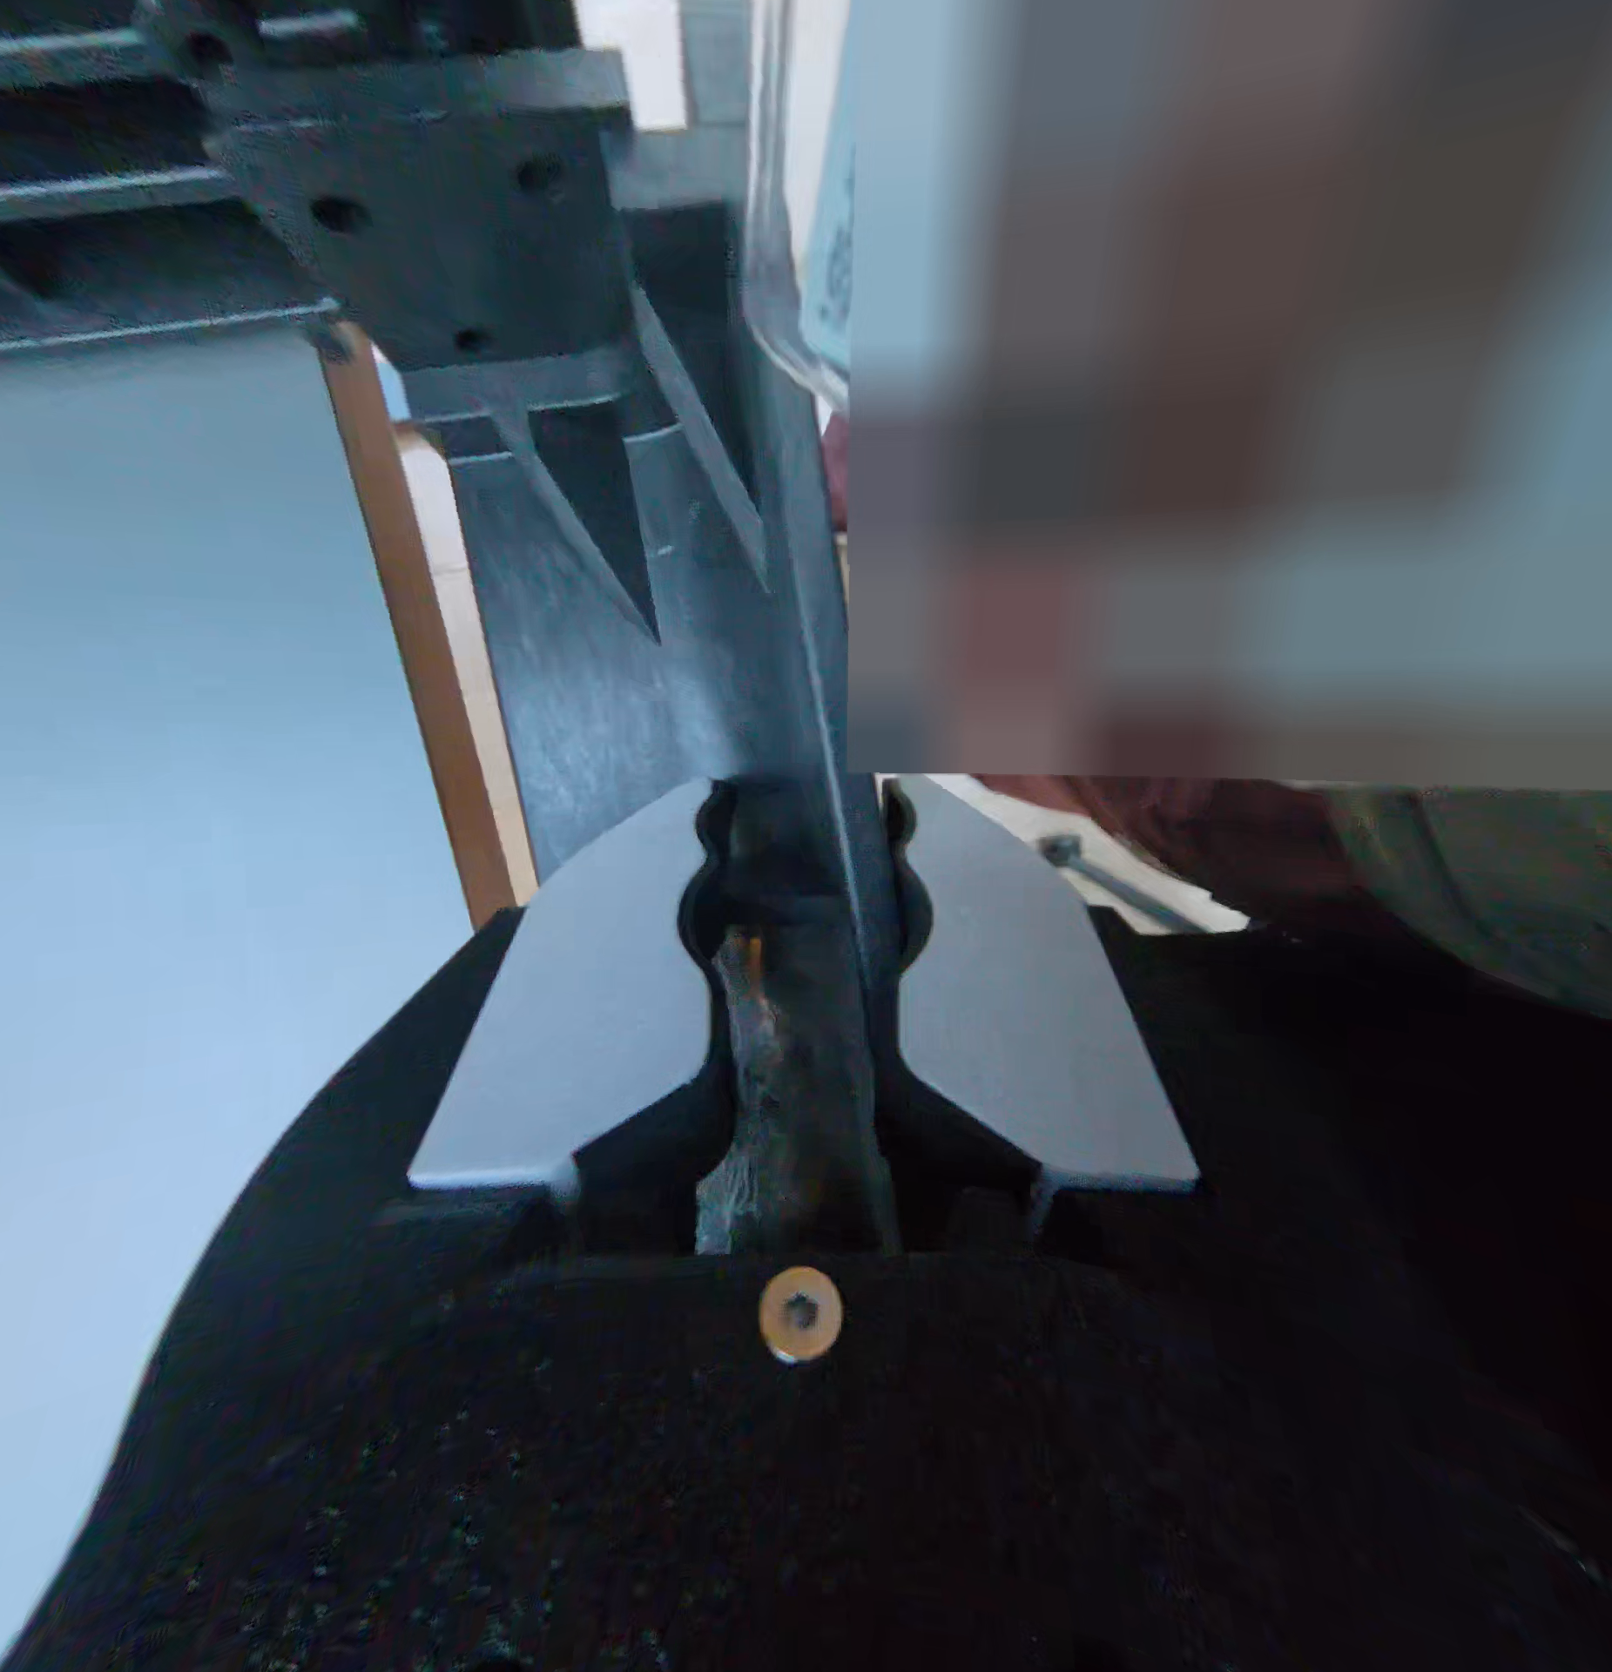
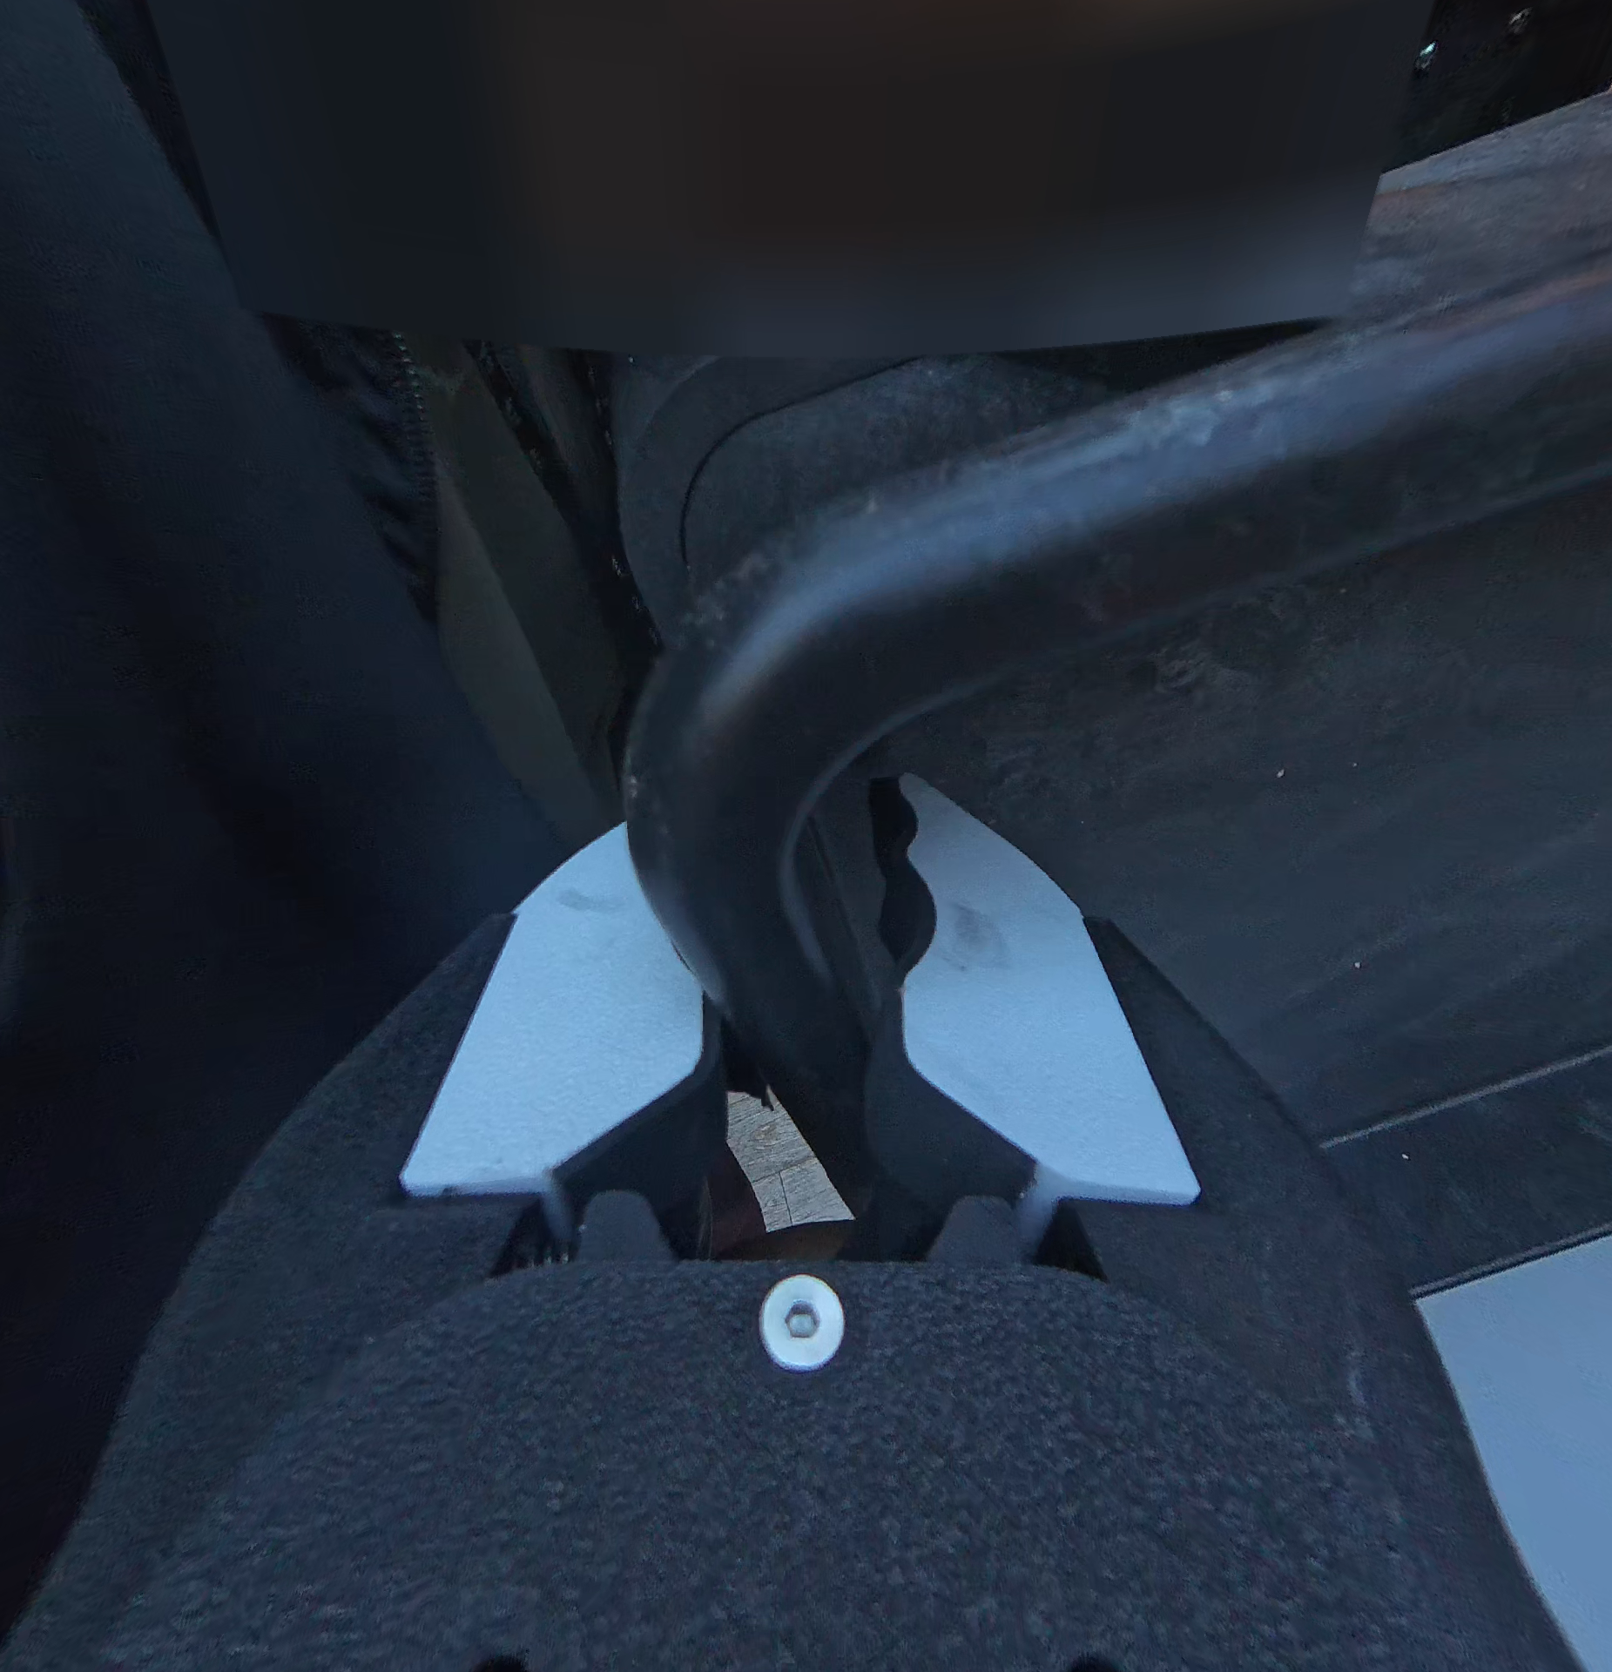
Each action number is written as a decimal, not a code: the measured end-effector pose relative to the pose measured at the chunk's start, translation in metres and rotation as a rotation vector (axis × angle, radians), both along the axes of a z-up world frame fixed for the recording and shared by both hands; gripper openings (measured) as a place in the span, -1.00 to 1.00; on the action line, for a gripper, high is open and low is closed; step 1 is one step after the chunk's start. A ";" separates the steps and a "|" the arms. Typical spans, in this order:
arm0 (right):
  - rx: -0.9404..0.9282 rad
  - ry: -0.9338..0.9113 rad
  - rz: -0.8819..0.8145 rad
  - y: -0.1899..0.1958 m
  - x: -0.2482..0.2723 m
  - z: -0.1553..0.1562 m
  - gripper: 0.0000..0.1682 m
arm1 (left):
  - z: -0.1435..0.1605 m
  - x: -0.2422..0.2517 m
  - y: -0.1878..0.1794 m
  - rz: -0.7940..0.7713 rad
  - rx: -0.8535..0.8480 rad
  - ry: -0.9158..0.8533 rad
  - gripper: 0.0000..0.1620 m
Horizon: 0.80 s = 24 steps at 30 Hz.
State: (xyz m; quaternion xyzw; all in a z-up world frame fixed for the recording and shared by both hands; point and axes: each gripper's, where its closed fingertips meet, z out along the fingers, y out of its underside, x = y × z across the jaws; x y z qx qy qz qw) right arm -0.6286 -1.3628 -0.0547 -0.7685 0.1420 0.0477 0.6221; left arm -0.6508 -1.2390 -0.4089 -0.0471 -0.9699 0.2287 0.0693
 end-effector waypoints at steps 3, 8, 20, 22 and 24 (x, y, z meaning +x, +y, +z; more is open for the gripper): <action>-0.001 0.000 -0.003 0.000 0.000 0.000 -0.56 | -0.003 0.002 -0.005 -0.056 -0.003 -0.098 -0.70; 0.011 -0.009 0.001 0.000 0.001 0.001 -0.56 | -0.004 0.006 -0.015 -0.100 -0.061 -0.252 -0.80; 0.020 -0.019 0.014 0.002 0.000 0.001 -0.56 | 0.005 0.010 -0.021 -0.113 -0.102 -0.248 -0.85; 0.018 -0.018 0.015 0.002 0.000 0.001 -0.56 | 0.004 0.011 -0.020 -0.112 -0.101 -0.243 -0.86; 0.018 -0.019 0.016 0.002 0.000 0.001 -0.56 | 0.004 0.010 -0.020 -0.116 -0.102 -0.232 -0.86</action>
